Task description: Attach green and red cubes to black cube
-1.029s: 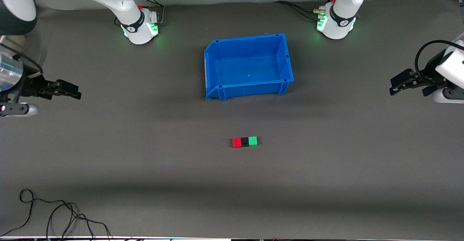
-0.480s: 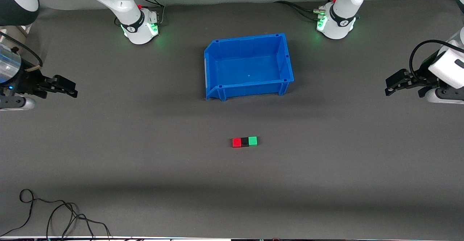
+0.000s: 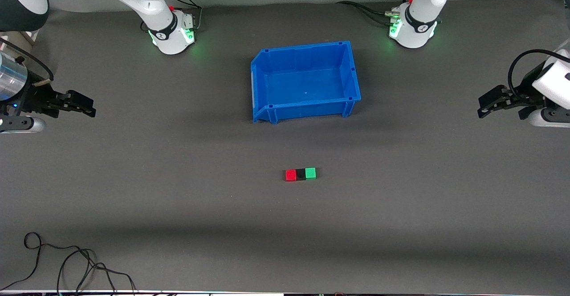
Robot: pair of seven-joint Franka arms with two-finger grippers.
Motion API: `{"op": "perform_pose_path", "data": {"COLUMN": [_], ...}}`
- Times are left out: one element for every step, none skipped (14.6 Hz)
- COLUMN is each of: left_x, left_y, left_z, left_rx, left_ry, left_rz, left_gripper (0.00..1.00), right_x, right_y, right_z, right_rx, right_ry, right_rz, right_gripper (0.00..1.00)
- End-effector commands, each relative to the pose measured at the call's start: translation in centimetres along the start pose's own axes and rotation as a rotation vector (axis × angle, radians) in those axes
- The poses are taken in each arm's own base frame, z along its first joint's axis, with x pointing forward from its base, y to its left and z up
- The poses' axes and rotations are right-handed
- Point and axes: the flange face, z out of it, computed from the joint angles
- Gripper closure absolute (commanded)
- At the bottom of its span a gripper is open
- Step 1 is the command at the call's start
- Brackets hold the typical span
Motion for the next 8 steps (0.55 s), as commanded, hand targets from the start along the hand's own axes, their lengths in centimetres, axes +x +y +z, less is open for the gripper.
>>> {"op": "perform_pose_path", "data": {"left_x": [-0.25, -0.33, -0.34, -0.28, -0.28, -0.33, -0.35, -0.38], "left_y": [0.51, 0.50, 0.41, 0.43, 0.43, 0.34, 0.34, 0.34], "left_z": [-0.43, -0.30, -0.29, -0.29, -0.29, -0.36, -0.41, -0.27], "left_rx": [0.049, 0.050, 0.050, 0.048, 0.048, 0.048, 0.048, 0.048], "left_ry": [-0.012, -0.020, -0.022, -0.020, -0.020, -0.020, -0.022, -0.029], "left_rz": [0.016, 0.017, 0.017, 0.016, 0.016, 0.017, 0.017, 0.023], "left_gripper": [0.00, 0.00, 0.00, 0.00, 0.00, 0.00, 0.00, 0.00], "right_x": [-0.26, -0.25, -0.25, -0.25, -0.25, -0.21, -0.25, -0.25], "right_y": [-0.13, -0.05, -0.05, -0.05, -0.06, -0.07, -0.07, -0.07], "right_z": [-0.21, -0.21, -0.21, -0.21, -0.28, -0.20, -0.21, -0.21], "right_rx": [-0.022, -0.022, -0.022, -0.022, -0.020, -0.020, -0.020, -0.020], "right_ry": [0.015, 0.015, 0.015, 0.015, 0.016, 0.015, 0.015, 0.015], "right_rz": [-0.010, -0.008, -0.008, -0.008, -0.008, -0.008, -0.008, -0.007], "right_gripper": [0.00, 0.00, 0.00, 0.00, 0.00, 0.00, 0.00, 0.00]}}
